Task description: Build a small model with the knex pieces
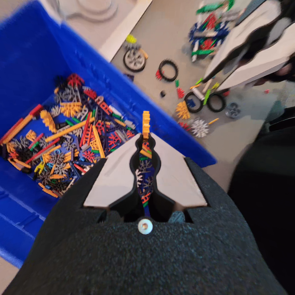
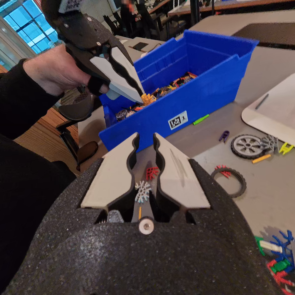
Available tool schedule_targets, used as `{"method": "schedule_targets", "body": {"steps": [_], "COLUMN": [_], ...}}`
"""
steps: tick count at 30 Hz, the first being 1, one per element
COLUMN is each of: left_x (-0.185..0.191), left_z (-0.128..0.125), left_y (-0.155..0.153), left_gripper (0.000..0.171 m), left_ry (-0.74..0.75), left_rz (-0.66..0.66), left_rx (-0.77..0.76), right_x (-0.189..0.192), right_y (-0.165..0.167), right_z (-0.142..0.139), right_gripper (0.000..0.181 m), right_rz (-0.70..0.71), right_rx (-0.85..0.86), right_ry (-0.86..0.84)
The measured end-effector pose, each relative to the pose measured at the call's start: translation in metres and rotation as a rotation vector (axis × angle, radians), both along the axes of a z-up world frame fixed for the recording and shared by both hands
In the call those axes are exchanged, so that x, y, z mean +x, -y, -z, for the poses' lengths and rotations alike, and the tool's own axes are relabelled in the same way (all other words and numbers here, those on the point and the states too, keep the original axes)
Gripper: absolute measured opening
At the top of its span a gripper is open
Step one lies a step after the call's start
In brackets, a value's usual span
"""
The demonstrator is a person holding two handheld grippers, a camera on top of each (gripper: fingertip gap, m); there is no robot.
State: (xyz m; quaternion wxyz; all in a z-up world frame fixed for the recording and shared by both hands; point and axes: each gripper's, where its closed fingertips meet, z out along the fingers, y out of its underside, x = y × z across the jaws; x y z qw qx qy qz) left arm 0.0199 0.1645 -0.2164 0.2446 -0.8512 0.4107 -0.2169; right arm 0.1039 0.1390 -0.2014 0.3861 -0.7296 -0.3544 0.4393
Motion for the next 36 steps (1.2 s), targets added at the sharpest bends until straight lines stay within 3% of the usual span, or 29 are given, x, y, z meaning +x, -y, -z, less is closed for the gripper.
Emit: {"method": "schedule_targets", "body": {"steps": [3, 7, 12, 21, 36], "left_x": [0.019, 0.044, 0.061, 0.08, 0.097], "left_z": [-0.037, -0.055, -0.048, -0.041, -0.041], "left_y": [0.005, 0.022, 0.036, 0.044, 0.034], "left_gripper": [0.004, 0.004, 0.004, 0.004, 0.007], "left_ry": [0.069, 0.096, 0.098, 0.11, 0.216], "left_rz": [0.055, 0.182, 0.243, 0.286, 0.277], "left_rx": [0.049, 0.063, 0.017, -0.037, -0.057], "right_x": [-0.008, -0.016, -0.013, -0.001, 0.015], "right_y": [0.001, 0.002, 0.003, 0.003, 0.006], "right_z": [-0.02, -0.046, -0.056, -0.041, -0.033], "right_gripper": [0.02, 0.023, 0.026, 0.026, 0.007], "right_rz": [-0.03, -0.064, -0.088, -0.098, -0.131], "right_rx": [0.054, 0.091, 0.113, 0.106, 0.102], "right_ry": [-0.053, -0.146, -0.189, -0.139, -0.111]}}
